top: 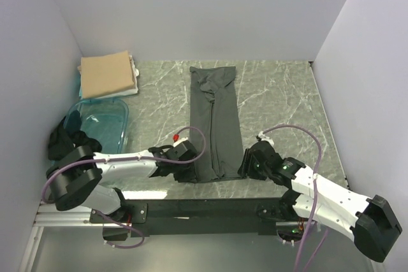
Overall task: Fold and stack the t-shirts
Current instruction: Fold the tshirt
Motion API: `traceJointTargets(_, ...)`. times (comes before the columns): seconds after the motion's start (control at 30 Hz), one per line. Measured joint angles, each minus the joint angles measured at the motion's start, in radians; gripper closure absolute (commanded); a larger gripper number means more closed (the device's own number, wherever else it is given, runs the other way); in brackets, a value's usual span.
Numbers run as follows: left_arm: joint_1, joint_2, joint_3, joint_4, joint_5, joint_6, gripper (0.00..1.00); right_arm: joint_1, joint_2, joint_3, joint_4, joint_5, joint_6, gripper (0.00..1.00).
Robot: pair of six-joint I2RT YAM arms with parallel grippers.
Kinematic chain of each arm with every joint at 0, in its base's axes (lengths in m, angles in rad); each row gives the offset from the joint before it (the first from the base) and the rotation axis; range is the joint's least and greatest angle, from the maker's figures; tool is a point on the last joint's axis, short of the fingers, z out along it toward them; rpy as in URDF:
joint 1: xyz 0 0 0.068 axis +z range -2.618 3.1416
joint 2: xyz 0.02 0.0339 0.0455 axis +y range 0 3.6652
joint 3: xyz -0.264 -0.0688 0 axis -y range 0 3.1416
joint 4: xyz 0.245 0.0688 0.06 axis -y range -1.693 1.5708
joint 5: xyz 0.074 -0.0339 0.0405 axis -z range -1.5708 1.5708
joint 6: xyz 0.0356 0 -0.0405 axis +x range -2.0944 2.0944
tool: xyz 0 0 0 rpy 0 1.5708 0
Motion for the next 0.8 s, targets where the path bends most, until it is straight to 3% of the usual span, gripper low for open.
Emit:
traceJointTargets(0.13,-0.001,0.046,0.033,0.008,0.015,0.003,0.82,-0.002,0.015,-0.019,0.011,-0.013,0.004,0.49)
traceJointTargets(0.2,-0.001,0.058,0.039,0.009,0.014,0.008,0.98,-0.002,0.029,-0.026,0.021,-0.018,0.008,0.51)
traceJointTargets(0.23,-0.001,0.063,0.043,0.008,0.013,0.006,0.99,-0.003,0.036,-0.03,0.028,-0.019,0.011,0.52)
traceJointTargets(0.33,-0.002,0.078,0.063,0.001,0.006,0.015,0.99,-0.004,0.05,-0.032,0.059,-0.023,0.018,0.58)
traceJointTargets(0.47,-0.002,0.084,0.071,0.0,-0.003,0.023,0.99,-0.004,0.088,-0.031,0.089,-0.021,0.028,0.86)
traceJointTargets(0.6,-0.002,0.079,0.072,-0.002,-0.018,0.036,0.99,-0.004,0.1,-0.018,0.078,-0.024,0.018,0.99)
traceJointTargets(0.8,0.003,0.061,0.113,-0.032,-0.059,0.07,0.99,-0.004,0.09,0.078,0.036,0.006,-0.02,1.0)
